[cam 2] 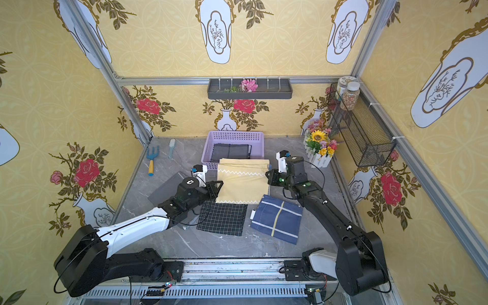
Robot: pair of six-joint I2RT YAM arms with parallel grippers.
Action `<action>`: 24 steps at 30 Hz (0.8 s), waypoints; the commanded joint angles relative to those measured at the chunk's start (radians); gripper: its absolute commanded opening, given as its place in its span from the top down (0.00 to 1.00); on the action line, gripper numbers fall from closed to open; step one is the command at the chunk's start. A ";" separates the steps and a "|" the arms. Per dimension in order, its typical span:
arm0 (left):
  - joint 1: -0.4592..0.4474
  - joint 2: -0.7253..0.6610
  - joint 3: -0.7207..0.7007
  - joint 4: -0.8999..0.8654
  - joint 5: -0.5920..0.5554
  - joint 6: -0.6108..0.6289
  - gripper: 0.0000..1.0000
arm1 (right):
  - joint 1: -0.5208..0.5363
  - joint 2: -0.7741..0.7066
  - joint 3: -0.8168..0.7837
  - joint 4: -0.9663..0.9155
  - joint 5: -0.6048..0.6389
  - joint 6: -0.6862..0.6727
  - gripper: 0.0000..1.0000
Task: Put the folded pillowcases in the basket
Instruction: Pick up the pillowcase from the center of the board, then place the pillowcase in the basket.
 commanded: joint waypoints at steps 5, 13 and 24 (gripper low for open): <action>0.008 -0.047 0.027 -0.083 -0.089 0.064 1.00 | 0.003 -0.035 0.010 0.078 0.072 0.002 1.00; 0.049 -0.072 0.066 -0.111 -0.105 0.118 1.00 | 0.008 -0.002 0.067 0.090 0.070 0.009 1.00; 0.201 -0.013 0.107 -0.004 -0.008 0.206 1.00 | 0.015 0.113 0.118 0.334 0.065 0.053 1.00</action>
